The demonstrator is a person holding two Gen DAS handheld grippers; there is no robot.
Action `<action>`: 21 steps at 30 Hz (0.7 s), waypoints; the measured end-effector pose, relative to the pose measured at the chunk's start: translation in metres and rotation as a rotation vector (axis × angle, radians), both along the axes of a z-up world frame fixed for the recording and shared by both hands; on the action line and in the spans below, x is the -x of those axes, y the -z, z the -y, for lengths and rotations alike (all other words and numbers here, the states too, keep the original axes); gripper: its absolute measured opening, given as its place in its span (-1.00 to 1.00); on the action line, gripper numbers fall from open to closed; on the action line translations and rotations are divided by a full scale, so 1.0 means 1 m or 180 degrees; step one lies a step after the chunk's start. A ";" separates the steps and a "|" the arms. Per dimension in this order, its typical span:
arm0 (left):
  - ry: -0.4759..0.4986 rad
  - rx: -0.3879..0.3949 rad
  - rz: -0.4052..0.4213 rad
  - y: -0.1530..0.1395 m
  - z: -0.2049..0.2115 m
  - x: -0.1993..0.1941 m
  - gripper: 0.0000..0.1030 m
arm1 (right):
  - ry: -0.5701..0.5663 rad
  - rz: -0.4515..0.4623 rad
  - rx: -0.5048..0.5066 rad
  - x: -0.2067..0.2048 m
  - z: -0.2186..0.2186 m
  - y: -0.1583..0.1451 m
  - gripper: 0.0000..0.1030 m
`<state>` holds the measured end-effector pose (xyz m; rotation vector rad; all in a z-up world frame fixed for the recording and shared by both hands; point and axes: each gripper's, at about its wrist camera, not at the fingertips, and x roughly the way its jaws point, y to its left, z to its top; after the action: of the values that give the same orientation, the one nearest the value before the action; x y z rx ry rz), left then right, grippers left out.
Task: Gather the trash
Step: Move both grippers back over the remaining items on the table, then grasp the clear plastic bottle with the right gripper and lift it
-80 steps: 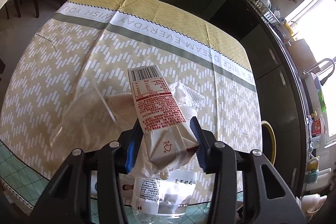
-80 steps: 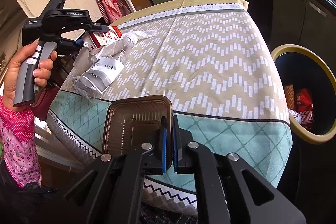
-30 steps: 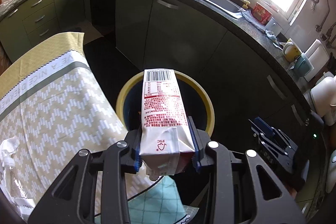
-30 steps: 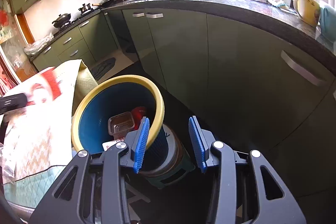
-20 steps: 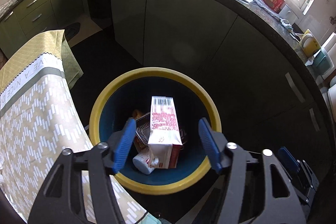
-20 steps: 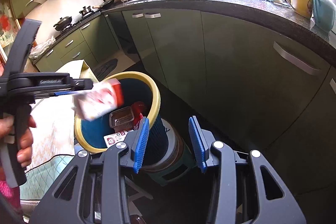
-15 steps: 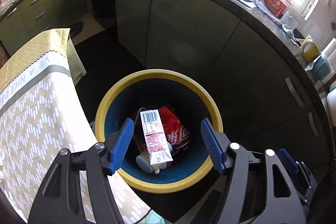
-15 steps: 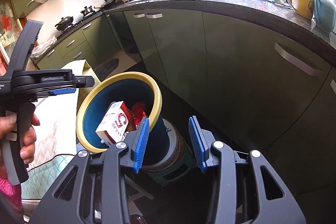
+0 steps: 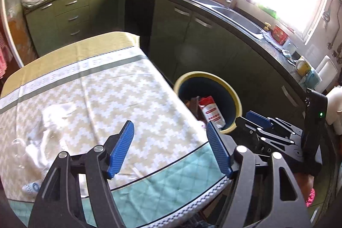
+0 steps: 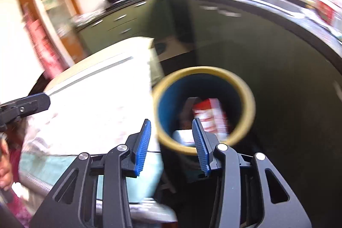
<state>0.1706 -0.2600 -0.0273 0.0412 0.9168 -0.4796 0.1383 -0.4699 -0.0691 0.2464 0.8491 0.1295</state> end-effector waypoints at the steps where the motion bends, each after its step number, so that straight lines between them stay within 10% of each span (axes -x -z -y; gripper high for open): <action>1: -0.0131 -0.0020 0.0044 -0.003 -0.021 0.004 0.30 | -0.0203 -0.0040 -0.0049 -0.008 -0.021 -0.002 -0.20; 10: -0.1245 -0.0183 0.0285 -0.016 -0.189 0.030 0.38 | -0.1359 -0.0503 -0.0064 -0.063 -0.198 -0.006 -0.12; 21: -0.1364 -0.0019 0.0243 -0.007 -0.237 0.042 0.39 | -0.1302 -0.1522 -0.0316 -0.156 -0.266 0.022 -0.13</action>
<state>0.1290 -0.0234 -0.0200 -0.1292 0.8236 -0.0763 0.2941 -0.2035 -0.0906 0.1960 1.3654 0.5105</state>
